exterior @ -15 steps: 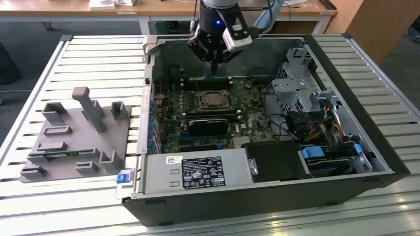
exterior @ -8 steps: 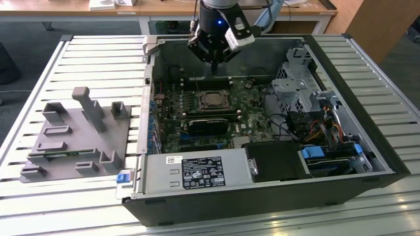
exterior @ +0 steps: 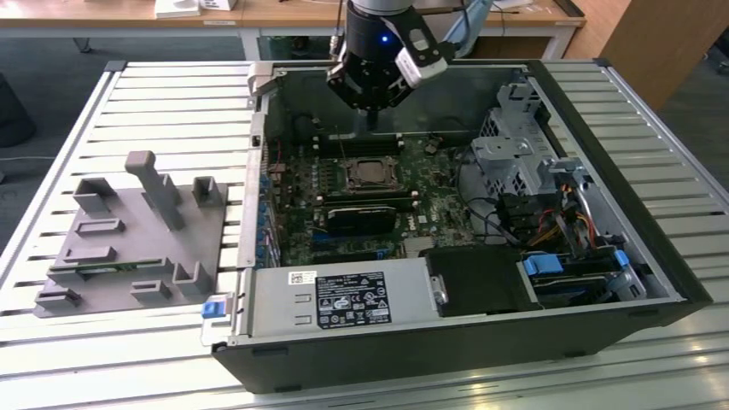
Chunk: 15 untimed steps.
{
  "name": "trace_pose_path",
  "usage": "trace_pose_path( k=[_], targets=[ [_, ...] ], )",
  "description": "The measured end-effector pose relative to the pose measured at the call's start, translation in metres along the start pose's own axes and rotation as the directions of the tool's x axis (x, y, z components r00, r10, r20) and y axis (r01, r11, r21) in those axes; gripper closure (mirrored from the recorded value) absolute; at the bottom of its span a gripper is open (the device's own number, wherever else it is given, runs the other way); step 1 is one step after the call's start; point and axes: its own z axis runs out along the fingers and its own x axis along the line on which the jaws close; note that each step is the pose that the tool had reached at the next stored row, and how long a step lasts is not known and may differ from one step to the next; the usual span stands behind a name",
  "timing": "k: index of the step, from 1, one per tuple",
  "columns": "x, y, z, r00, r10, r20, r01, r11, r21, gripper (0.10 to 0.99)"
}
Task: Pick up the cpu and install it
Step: 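Install the first cpu locking lever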
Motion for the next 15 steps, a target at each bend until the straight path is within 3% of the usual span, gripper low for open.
trace_pose_path(
  k=[5,9,13,15],
  targets=[
    [0.0000,0.0000,0.0001,0.9973,-0.073,-0.0012,0.073,0.9973,0.000,0.980],
    [0.0040,0.0001,0.0004,0.9960,-0.089,-0.0003,0.089,0.9960,-0.001,0.980],
    [0.0157,0.0004,0.0032,0.9960,-0.089,0.0139,0.089,0.9960,0.001,0.980],
    [0.0179,0.0010,0.0063,0.9969,-0.077,0.0153,0.077,0.9970,0.001,0.980]
  ],
)
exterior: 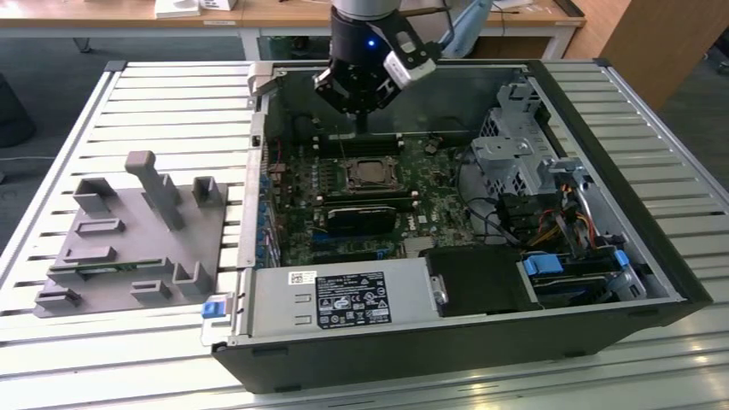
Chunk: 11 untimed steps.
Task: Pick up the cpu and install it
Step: 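Install the first cpu locking lever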
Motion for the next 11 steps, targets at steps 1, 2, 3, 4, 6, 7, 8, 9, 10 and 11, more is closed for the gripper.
trace_pose_path(
  k=[1,2,3,4,6,7,8,9,10,11],
  targets=[
    [0.0002,0.0004,0.0017,0.9999,0.012,0.0000,-0.012,0.9999,0.001,0.980],
    [0.0004,0.0009,0.0035,0.9997,0.024,0.0002,-0.024,0.9997,0.002,0.980],
    [0.0008,0.0012,0.0050,0.9994,0.033,0.0002,-0.033,0.9994,0.002,0.980],
    [0.0021,0.0014,0.0064,0.9993,0.037,0.0002,-0.037,0.9993,0.002,0.980],
    [0.0059,0.0018,0.0099,0.9993,0.038,0.0004,-0.038,0.9993,0.002,0.980],
    [0.0071,0.0019,0.0113,0.9993,0.038,0.0005,-0.038,0.9993,0.002,0.980],
    [0.0094,0.0021,0.0121,0.9993,0.038,0.0004,-0.038,0.9993,0.001,0.980],
    [0.0120,0.0023,0.0127,0.9993,0.038,0.0005,-0.038,0.9993,0.000,0.980],
    [0.0146,0.0026,0.0133,0.9993,0.038,0.0006,-0.038,0.9993,0.000,0.980],
    [0.0163,0.0028,0.0142,0.9992,0.039,0.0007,-0.039,0.9992,0.000,0.980]
  ],
)
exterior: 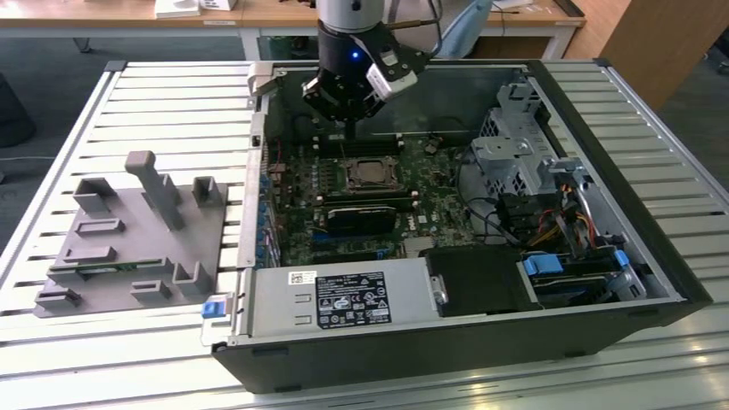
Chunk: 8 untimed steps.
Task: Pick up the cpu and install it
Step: 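Install the first cpu locking lever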
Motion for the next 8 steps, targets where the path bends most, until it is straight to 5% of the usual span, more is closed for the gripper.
trace_pose_path(
  k=[8],
  targets=[
    [0.0164,0.0013,0.0055,0.9998,0.020,0.0002,-0.020,0.9998,-0.001,0.980]
  ],
)
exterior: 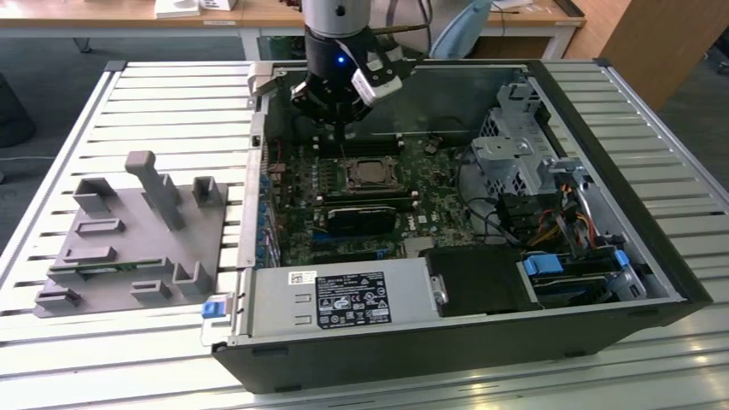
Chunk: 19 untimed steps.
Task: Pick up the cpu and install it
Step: 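Install the first cpu locking lever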
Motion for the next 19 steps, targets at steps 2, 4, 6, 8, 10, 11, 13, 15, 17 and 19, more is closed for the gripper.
trace_pose_path(
  k=[2,4,6,8,10,11,13,15,17,19],
  targets=[
    [0.0022,0.0002,0.0016,1.0000,0.000,0.0003,0.000,1.0000,0.000,0.980],
    [0.0034,0.0004,0.0030,1.0000,0.000,0.0000,0.000,1.0000,0.000,0.980],
    [0.0058,0.0009,0.0042,1.0000,0.000,0.0001,0.000,1.0000,0.000,0.980],
    [0.0071,0.0024,0.0054,1.0000,0.000,-0.0001,0.000,1.0000,0.000,0.980],
    [0.0082,0.0048,0.0066,1.0000,0.000,0.0000,0.000,1.0000,0.000,0.980],
    [0.0088,0.0065,0.0069,1.0000,0.000,-0.0001,0.000,1.0000,0.000,0.980],
    [0.0094,0.0100,0.0075,1.0000,0.000,0.0000,0.000,1.0000,0.000,0.980],
    [0.0094,0.0128,0.0079,1.0000,0.000,0.0001,0.000,1.0000,0.000,0.980],
    [0.0093,0.0150,0.0081,1.0000,0.000,0.0001,0.000,1.0000,0.000,0.980],
    [0.0084,0.0160,0.0085,1.0000,0.000,0.0000,0.000,1.0000,0.000,0.980]
  ],
)
